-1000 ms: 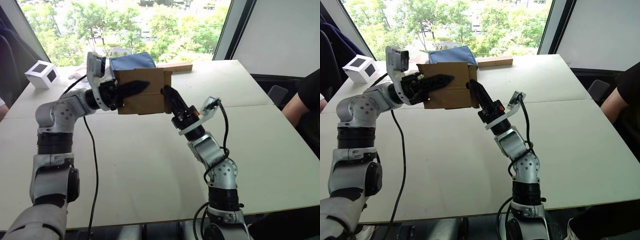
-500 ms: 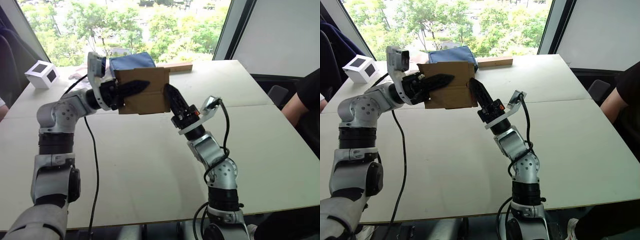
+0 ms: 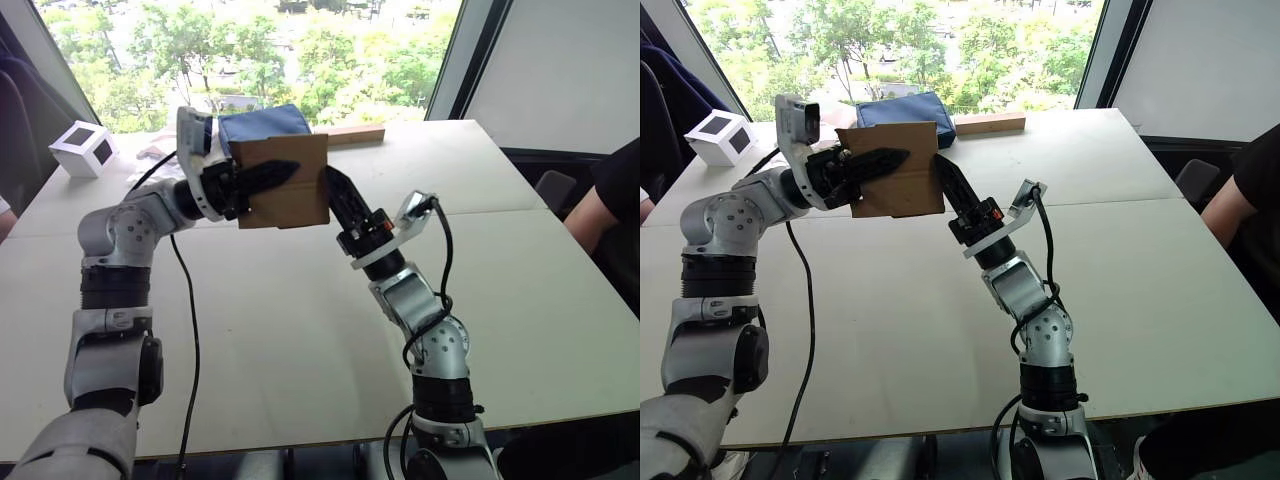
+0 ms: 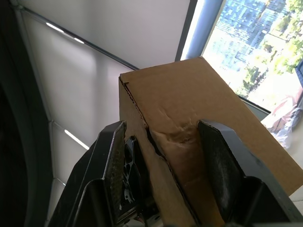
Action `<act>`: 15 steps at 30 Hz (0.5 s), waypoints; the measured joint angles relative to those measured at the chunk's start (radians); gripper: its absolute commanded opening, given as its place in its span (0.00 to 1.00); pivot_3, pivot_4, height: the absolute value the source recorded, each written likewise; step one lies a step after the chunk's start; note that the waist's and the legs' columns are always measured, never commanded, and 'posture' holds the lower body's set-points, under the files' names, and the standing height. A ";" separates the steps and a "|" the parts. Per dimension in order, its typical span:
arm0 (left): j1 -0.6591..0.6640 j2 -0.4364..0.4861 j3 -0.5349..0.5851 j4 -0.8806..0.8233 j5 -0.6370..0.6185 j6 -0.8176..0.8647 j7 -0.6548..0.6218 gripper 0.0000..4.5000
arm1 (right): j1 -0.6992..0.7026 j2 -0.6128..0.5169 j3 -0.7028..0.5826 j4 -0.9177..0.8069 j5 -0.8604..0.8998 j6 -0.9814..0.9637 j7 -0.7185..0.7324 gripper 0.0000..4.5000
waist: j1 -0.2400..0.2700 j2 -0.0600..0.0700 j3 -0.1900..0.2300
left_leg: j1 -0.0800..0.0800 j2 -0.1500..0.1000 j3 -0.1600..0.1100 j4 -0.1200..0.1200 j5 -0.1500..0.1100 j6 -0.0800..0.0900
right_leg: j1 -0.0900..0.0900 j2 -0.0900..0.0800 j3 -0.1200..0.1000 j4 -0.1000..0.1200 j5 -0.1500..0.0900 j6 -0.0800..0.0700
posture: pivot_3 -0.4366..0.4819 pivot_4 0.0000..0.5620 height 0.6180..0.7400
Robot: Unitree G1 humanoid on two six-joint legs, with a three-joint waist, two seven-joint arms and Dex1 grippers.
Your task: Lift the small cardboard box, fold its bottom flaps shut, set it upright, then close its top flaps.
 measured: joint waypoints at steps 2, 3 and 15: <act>0.000 0.001 0.001 0.000 0.000 0.000 -0.001 0.00 | 0.006 -0.011 0.000 -0.011 0.000 0.011 0.010 0.53 | 0.001 0.000 0.000 | 0.000 0.000 0.000 0.000 0.000 0.000 | 0.000 0.000 0.000 0.000 0.000 0.000 | 0.48 0.27 0.98; 0.000 0.003 0.001 0.000 0.000 0.001 -0.001 0.00 | 0.013 -0.026 0.000 -0.024 0.001 0.022 0.017 0.53 | 0.002 0.000 0.000 | 0.000 0.000 0.000 0.000 0.000 0.000 | 0.000 0.000 0.000 0.000 0.000 0.000 | 0.48 0.27 0.98; 0.016 0.003 0.007 0.000 -0.008 0.006 0.002 0.00 | 0.060 -0.130 -0.078 -0.080 0.071 0.074 0.005 0.05 | 0.000 0.000 0.000 | 0.000 0.000 0.000 0.000 0.000 0.000 | 0.000 0.000 0.000 0.000 0.000 0.000 | 0.48 0.27 0.98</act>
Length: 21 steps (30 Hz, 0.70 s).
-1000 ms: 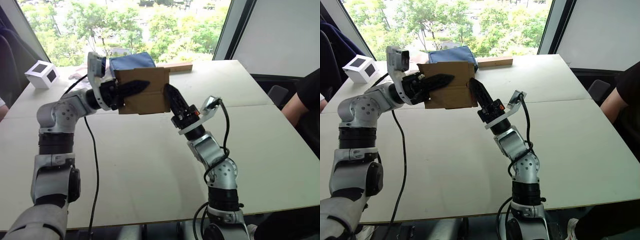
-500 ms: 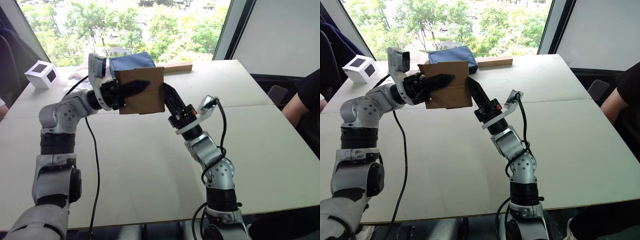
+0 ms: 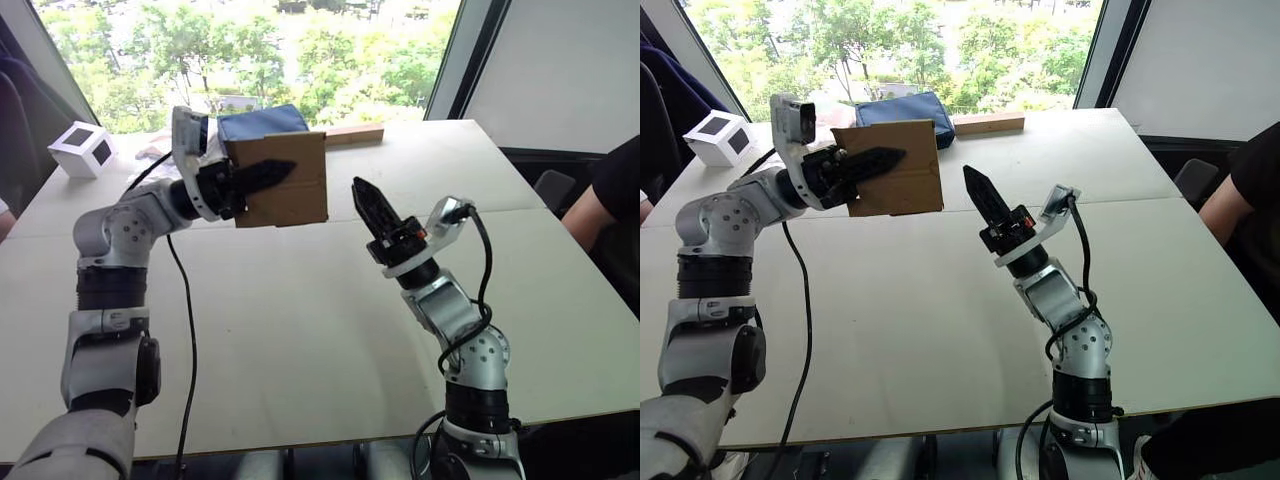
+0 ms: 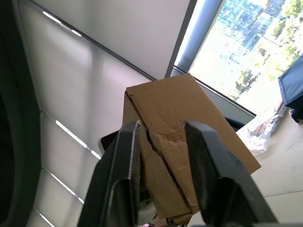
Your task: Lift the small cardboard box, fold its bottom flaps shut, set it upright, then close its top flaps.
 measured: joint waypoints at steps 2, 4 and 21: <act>0.003 -0.001 0.000 0.000 0.000 0.000 0.002 0.00 | 0.000 0.000 0.006 0.000 -0.015 -0.001 -0.003 0.02 | 0.001 0.000 0.000 | 0.000 0.000 0.000 0.000 0.000 0.000 | 0.000 0.000 0.000 0.000 0.000 0.000 | 0.48 0.27 0.98; 0.003 -0.001 0.000 -0.001 0.000 0.000 0.005 0.00 | -0.002 0.001 0.017 0.003 -0.045 -0.005 -0.008 0.02 | 0.001 0.000 0.000 | 0.000 0.000 0.000 0.000 0.000 0.000 | 0.000 0.000 0.000 0.000 0.000 0.000 | 0.48 0.27 0.98; 0.004 0.010 -0.005 -0.004 0.001 0.004 0.000 0.00 | -0.023 0.009 0.080 0.008 -0.179 0.001 0.011 0.02 | 0.001 0.000 0.000 | 0.000 0.000 0.000 0.000 0.000 0.000 | 0.000 0.000 0.000 0.000 0.000 0.000 | 0.48 0.27 0.98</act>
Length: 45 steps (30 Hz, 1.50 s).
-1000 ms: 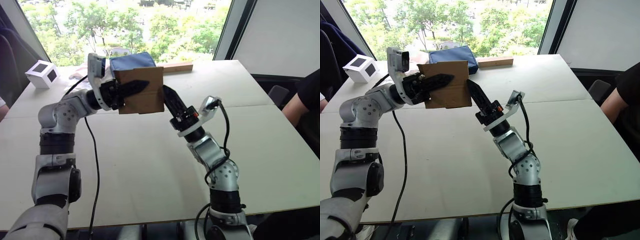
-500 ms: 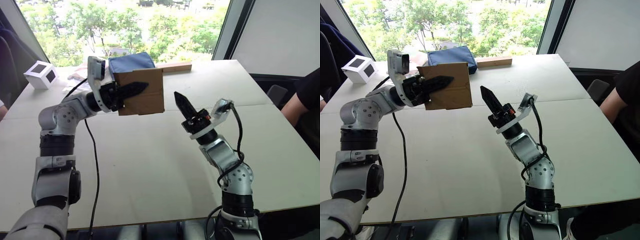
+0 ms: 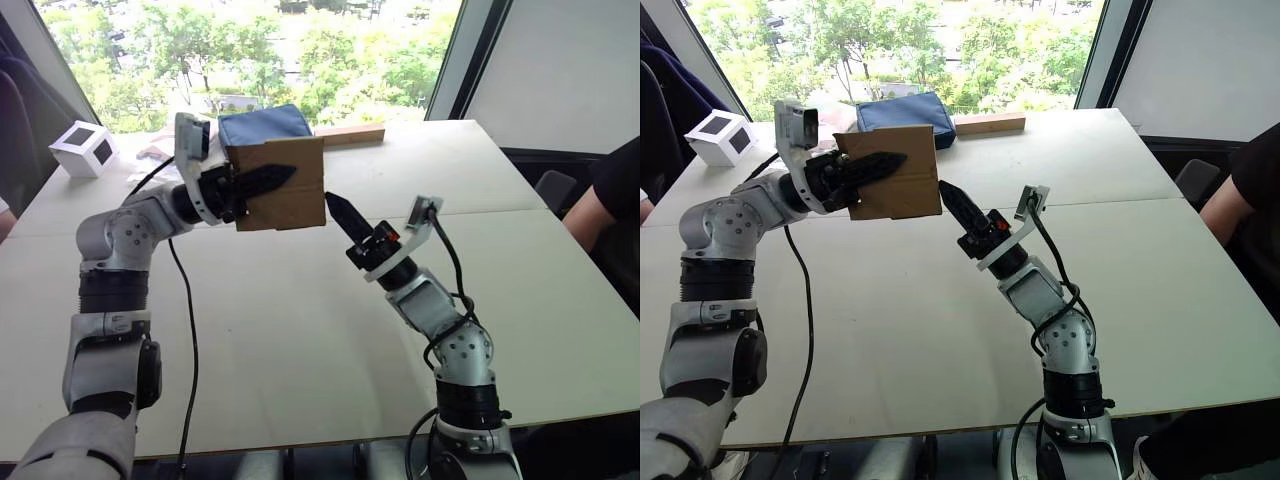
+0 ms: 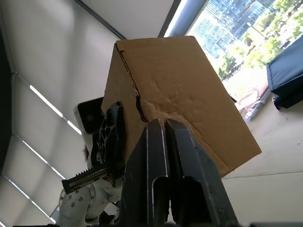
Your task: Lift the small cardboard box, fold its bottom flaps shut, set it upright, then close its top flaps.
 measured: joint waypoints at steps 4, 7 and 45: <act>-0.010 0.072 -0.044 -0.052 0.027 0.032 0.000 0.00 | 0.029 -0.114 -0.046 -0.065 0.049 0.052 -0.002 0.02 | 0.005 0.000 0.000 | 0.000 -0.001 0.000 0.000 0.000 0.000 | 0.001 -0.001 0.000 0.000 0.000 0.000 | 0.48 0.27 0.98; -0.059 0.172 -0.167 -0.102 0.121 0.026 -0.049 0.00 | 0.079 -0.332 -0.102 -0.114 0.078 0.134 0.040 0.02 | 0.009 0.000 0.001 | -0.001 -0.002 0.000 0.000 0.000 0.000 | 0.002 -0.002 0.000 -0.006 0.000 0.000 | 0.48 0.27 0.98; -0.361 0.126 -0.918 -0.295 0.687 0.188 -0.380 0.55 | 0.251 -1.052 0.093 -0.424 -0.635 0.031 0.606 0.00 | 0.010 -0.001 0.005 | -0.011 0.004 -0.006 0.013 -0.005 0.008 | 0.003 0.008 -0.001 -0.012 -0.001 0.002 | 0.48 0.27 0.98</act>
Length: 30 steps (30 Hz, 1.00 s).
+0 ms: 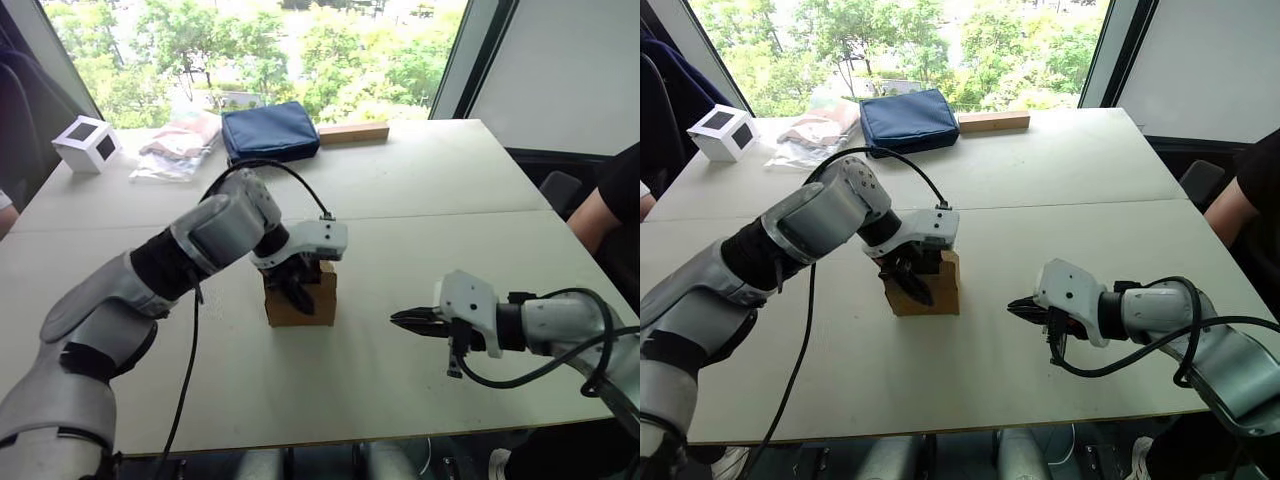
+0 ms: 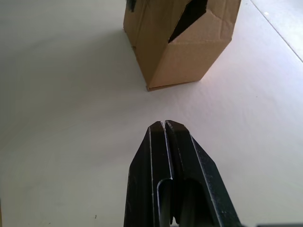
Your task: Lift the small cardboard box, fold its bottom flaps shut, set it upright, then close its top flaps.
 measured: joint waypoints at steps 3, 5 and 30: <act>-0.077 0.009 0.111 0.020 -0.061 0.073 0.003 0.55 | -0.007 0.039 -0.008 0.007 0.040 0.014 0.004 0.00 | 0.000 0.000 0.000 | 0.000 0.000 0.000 0.000 0.000 0.000 | 0.000 0.000 0.000 0.000 0.000 0.000 | 0.48 0.27 0.98; -0.115 0.005 0.220 0.080 -0.109 0.143 0.033 0.55 | -0.017 0.089 -0.045 0.014 0.101 0.039 -0.003 0.00 | -0.001 0.000 0.000 | 0.000 0.000 0.000 0.001 0.000 0.000 | 0.000 0.000 0.000 0.001 0.000 0.000 | 0.48 0.27 0.98; 0.990 -0.081 0.968 -0.290 -0.242 -0.092 0.718 0.01 | -0.166 0.352 0.164 0.442 -0.107 -0.097 -0.027 0.00 | 0.019 -0.004 -0.002 | 0.004 -0.006 0.002 -0.001 0.003 -0.006 | -0.003 -0.012 0.003 0.012 0.000 -0.001 | 0.48 0.27 0.98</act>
